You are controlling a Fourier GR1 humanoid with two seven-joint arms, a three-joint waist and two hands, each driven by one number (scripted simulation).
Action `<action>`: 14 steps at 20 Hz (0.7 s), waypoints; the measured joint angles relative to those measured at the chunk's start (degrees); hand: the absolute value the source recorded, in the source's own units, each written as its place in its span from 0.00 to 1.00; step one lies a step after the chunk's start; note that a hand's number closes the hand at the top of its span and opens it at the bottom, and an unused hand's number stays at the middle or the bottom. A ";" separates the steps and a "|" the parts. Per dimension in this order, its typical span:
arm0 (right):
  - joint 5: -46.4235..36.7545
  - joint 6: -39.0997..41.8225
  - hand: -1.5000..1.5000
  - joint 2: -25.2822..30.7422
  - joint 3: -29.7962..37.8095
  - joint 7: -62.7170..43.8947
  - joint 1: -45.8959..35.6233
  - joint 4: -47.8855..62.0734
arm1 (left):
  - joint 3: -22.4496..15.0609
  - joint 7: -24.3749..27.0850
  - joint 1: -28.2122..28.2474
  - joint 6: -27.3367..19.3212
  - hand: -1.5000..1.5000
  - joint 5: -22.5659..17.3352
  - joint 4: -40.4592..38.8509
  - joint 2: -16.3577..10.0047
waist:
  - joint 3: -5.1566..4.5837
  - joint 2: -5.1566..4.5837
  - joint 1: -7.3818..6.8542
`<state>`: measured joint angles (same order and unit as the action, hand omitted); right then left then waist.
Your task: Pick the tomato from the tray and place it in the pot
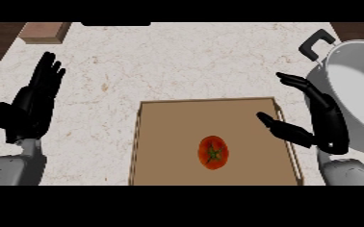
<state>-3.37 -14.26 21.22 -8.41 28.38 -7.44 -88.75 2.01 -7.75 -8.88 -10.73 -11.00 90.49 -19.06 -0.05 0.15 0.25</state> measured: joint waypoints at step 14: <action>-13.25 11.98 0.00 12.82 -8.96 -20.72 6.36 -23.33 | 0.19 -3.80 -2.67 -1.57 0.50 1.20 1.44 1.84 | -0.16 0.17 0.07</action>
<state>-16.62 -2.28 34.04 -17.37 7.66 -1.08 -112.09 2.20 -11.55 -11.55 -12.30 -9.81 91.93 -17.22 -0.21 0.32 0.33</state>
